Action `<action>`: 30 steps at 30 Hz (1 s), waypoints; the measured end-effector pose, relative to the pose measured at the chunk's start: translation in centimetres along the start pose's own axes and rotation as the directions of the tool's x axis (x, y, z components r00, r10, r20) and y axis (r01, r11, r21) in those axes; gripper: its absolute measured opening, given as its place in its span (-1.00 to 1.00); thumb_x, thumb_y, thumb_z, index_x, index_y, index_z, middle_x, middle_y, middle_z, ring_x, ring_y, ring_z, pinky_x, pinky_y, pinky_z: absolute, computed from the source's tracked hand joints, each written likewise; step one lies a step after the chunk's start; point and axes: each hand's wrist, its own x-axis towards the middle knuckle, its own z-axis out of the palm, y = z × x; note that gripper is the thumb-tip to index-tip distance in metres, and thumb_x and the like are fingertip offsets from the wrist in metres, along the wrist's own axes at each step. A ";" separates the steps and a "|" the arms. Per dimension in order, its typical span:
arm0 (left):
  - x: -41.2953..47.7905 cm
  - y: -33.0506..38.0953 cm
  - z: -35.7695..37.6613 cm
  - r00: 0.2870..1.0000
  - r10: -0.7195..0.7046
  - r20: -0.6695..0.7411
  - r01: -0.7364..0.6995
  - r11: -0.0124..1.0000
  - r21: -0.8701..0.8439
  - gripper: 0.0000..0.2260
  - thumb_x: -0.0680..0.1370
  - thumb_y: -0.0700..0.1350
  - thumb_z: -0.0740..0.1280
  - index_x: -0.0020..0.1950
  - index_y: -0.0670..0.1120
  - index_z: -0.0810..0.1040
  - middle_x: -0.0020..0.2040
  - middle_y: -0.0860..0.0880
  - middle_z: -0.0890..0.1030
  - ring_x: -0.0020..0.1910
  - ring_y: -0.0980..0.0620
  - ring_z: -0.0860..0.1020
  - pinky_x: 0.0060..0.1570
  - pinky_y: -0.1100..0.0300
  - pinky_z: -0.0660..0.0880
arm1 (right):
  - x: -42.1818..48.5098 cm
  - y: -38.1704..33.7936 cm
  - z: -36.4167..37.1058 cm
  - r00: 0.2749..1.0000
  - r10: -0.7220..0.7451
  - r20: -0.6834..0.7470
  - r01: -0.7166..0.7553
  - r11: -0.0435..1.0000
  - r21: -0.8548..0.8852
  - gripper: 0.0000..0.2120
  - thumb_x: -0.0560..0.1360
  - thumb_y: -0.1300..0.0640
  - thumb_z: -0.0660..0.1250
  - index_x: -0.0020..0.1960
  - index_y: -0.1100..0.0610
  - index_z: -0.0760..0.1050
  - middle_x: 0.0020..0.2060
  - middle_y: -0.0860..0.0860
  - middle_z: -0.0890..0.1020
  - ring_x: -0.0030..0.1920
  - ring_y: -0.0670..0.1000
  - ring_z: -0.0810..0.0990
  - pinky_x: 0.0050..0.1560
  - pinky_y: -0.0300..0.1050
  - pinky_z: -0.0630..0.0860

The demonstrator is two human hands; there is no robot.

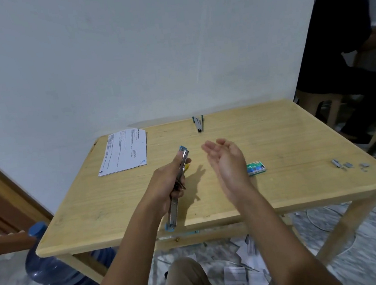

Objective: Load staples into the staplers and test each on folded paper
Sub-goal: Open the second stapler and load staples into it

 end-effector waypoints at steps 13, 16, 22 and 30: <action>1.0 -2.3 1.5 0.978 -0.080 0.195 0.098 0.992 -0.082 -0.59 0.57 0.25 0.26 0.11 -0.04 0.67 -0.42 0.00 0.38 -0.46 0.11 0.27 -0.57 0.29 0.11 | 8.5 -0.5 -5.0 0.911 0.159 0.381 0.328 0.281 -0.902 -0.71 0.65 0.25 0.04 0.33 0.13 0.37 0.23 0.01 0.43 0.11 -0.03 0.48 0.00 -0.20 0.40; 1.4 -2.8 1.1 0.974 -0.047 0.221 0.087 0.981 -0.174 -0.58 0.58 0.24 0.25 0.16 -0.06 0.64 -0.41 0.00 0.35 -0.47 0.11 0.23 -0.58 0.28 0.08 | 9.0 -1.4 -5.5 0.914 0.155 0.376 0.291 0.395 -0.871 -0.74 0.68 0.14 0.07 0.35 0.08 0.32 0.27 -0.01 0.46 0.21 -0.02 0.49 0.14 -0.10 0.44; 1.5 -3.6 0.4 0.970 0.019 0.241 0.066 0.939 -0.337 -0.58 0.61 0.20 0.20 0.21 -0.11 0.55 -0.45 0.00 0.28 -0.56 0.12 0.18 -0.67 0.29 0.09 | 7.5 -5.2 -6.9 0.943 -0.050 0.328 0.318 0.416 -0.852 -0.88 0.63 0.12 0.22 0.11 -0.03 0.48 -0.02 -0.11 0.56 -0.01 -0.06 0.58 -0.01 -0.11 0.55; 1.5 -3.7 0.4 0.965 0.040 0.259 0.047 0.946 -0.322 -0.59 0.60 0.19 0.21 0.21 -0.10 0.56 -0.44 -0.02 0.28 -0.54 0.11 0.18 -0.66 0.28 0.08 | 5.2 -6.0 -8.2 0.844 0.307 0.440 0.516 -0.242 -0.822 -0.84 0.55 0.00 0.34 0.09 -0.07 0.65 -0.11 -0.25 0.46 -0.04 -0.11 0.50 -0.05 -0.13 0.46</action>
